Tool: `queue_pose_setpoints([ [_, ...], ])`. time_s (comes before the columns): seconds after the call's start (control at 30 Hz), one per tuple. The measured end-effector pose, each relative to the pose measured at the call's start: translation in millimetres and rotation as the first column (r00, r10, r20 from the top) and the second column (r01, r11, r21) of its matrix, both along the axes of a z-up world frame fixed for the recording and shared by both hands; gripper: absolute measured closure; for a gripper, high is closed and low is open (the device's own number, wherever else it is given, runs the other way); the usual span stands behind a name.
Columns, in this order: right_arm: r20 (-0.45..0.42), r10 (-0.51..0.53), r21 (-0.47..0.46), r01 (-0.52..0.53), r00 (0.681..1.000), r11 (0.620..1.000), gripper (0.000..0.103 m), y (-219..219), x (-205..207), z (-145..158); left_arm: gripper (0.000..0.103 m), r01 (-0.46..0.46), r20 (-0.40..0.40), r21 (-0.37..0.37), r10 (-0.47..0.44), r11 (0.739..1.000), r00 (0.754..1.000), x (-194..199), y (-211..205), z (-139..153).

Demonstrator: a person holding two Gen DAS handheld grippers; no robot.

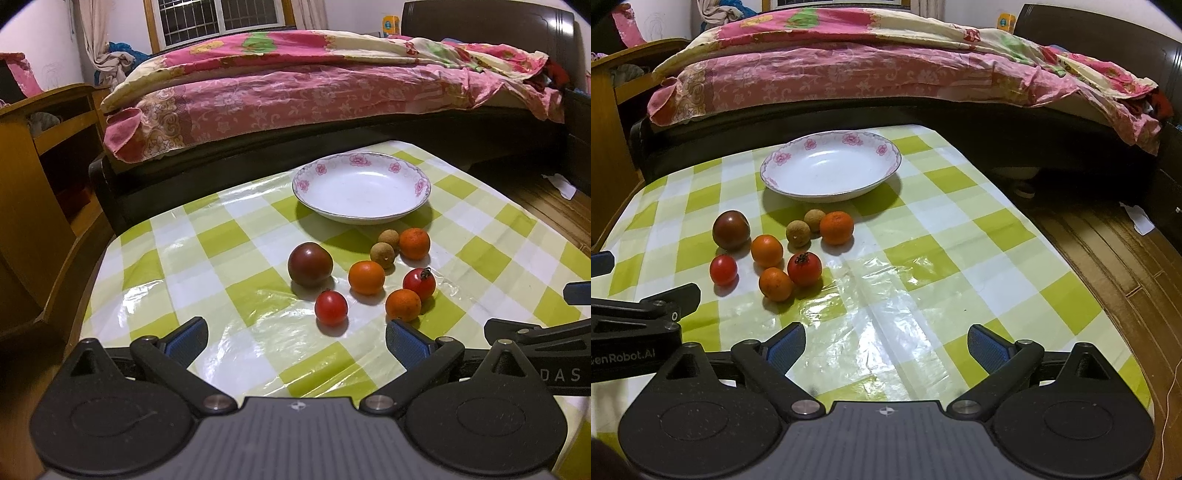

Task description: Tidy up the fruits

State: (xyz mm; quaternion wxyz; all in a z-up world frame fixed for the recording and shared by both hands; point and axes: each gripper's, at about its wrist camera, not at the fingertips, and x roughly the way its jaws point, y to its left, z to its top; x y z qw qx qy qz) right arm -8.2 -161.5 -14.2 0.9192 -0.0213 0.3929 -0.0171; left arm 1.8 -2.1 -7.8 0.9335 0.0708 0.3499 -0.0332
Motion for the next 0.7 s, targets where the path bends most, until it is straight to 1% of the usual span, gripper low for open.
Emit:
queue_pose_setpoints([
  [0.27, -0.018, 0.019, 0.009, -0.019, 1.0, 1.0, 0.015, 4, 5, -3, 0.0, 0.013, 0.01, 0.004, -0.013, 1.0, 1.0, 0, 1, -2],
  [0.37, -0.023, 0.03, 0.017, -0.03, 0.999, 0.999, 0.018, 5, 8, -4, 0.0, 0.018, 0.021, 0.017, -0.018, 1.0, 1.0, 0, 2, 0],
  [0.7, -0.033, 0.092, 0.033, -0.091, 0.995, 0.995, 0.023, 13, 19, -1, 0.001, 0.012, 0.023, 0.066, -0.014, 0.998, 1.0, 2, 3, 7],
])
